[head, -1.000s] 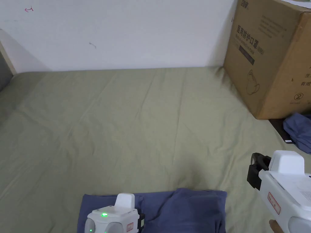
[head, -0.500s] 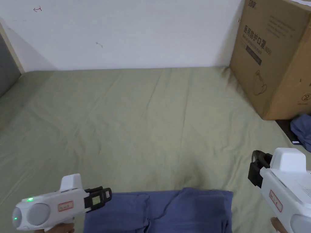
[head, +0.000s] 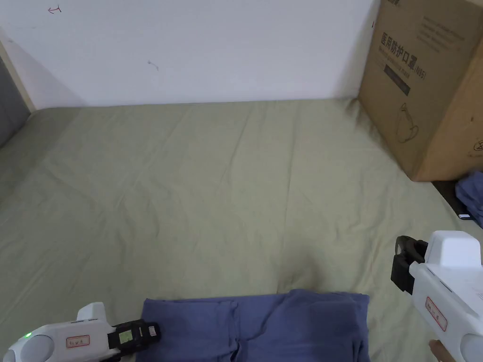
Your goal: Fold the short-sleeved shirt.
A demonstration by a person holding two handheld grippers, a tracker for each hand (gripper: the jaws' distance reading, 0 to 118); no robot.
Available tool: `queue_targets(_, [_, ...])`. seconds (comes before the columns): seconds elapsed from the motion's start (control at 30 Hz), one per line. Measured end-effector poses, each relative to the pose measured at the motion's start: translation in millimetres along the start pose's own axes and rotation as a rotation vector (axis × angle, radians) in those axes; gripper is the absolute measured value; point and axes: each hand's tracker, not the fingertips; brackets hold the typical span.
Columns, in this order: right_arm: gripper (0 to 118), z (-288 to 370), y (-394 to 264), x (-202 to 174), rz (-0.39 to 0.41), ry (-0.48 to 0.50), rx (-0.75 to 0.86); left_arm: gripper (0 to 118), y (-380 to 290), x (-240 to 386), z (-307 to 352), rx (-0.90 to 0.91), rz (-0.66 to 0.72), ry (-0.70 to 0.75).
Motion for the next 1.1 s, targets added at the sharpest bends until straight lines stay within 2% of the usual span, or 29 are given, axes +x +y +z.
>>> queue_targets(0.03, [0,0,0,0,0.001,-0.001,-0.003,60,-1,1,-2,-0.003,-0.002,-0.006])
queue_targets(0.07, [0,-1,-1,0,0.000,-0.001,-0.005,51,-2,2,-4,0.010,-0.020,-0.001])
queue_targets(0.1, [0,-1,-1,1,-0.002,-0.001,-0.007,36,-1,3,-6,0.011,-0.028,0.002])
queue_targets(0.13, [0,-1,-1,1,-0.003,-0.001,-0.008,25,0,3,-8,0.007,-0.029,0.003])
queue_targets(0.2, [0,-2,-2,1,-0.002,-0.003,-0.010,17,-1,8,-9,0.000,-0.025,-0.008])
queue_targets(0.3, [0,-2,-1,1,-0.004,-0.002,-0.011,9,-5,19,-6,0.029,-0.112,0.030])
queue_targets(0.53, [0,-3,4,3,-0.006,0.007,0.002,6,1,36,34,0.092,-0.163,0.059])
queue_targets(0.83, [0,-2,5,4,-0.012,0.027,0.018,6,16,54,107,0.170,-0.175,0.207])
queue_targets(1.0, [0,-2,4,8,-0.021,0.033,0.018,6,21,107,115,0.153,-0.204,0.208])
queue_targets(1.1, [0,0,4,11,-0.027,0.033,0.021,6,21,149,104,0.128,-0.233,0.161])
